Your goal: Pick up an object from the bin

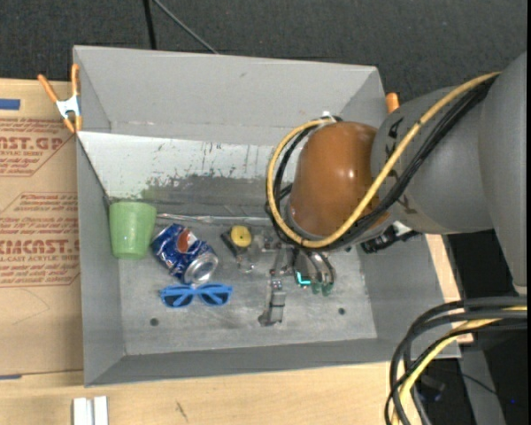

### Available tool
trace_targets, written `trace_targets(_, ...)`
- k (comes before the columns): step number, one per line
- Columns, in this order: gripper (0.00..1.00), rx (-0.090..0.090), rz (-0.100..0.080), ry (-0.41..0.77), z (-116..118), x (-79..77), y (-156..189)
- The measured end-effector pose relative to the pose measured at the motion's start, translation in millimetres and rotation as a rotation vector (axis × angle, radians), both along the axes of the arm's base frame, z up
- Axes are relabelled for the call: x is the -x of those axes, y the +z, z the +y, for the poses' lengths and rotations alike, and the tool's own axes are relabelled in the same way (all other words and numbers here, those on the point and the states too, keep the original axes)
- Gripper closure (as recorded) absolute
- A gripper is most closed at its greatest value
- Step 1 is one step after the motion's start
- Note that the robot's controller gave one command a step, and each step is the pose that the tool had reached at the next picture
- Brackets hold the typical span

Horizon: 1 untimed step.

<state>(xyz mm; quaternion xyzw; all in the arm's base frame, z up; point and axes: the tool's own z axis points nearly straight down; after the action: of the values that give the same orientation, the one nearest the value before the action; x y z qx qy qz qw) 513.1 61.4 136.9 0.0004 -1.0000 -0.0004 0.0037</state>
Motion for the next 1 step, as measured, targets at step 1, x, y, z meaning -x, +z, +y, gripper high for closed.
trace_targets(1, 0.0, -0.001, -0.005, 0.067, 58.9, -35.7, -67.7)
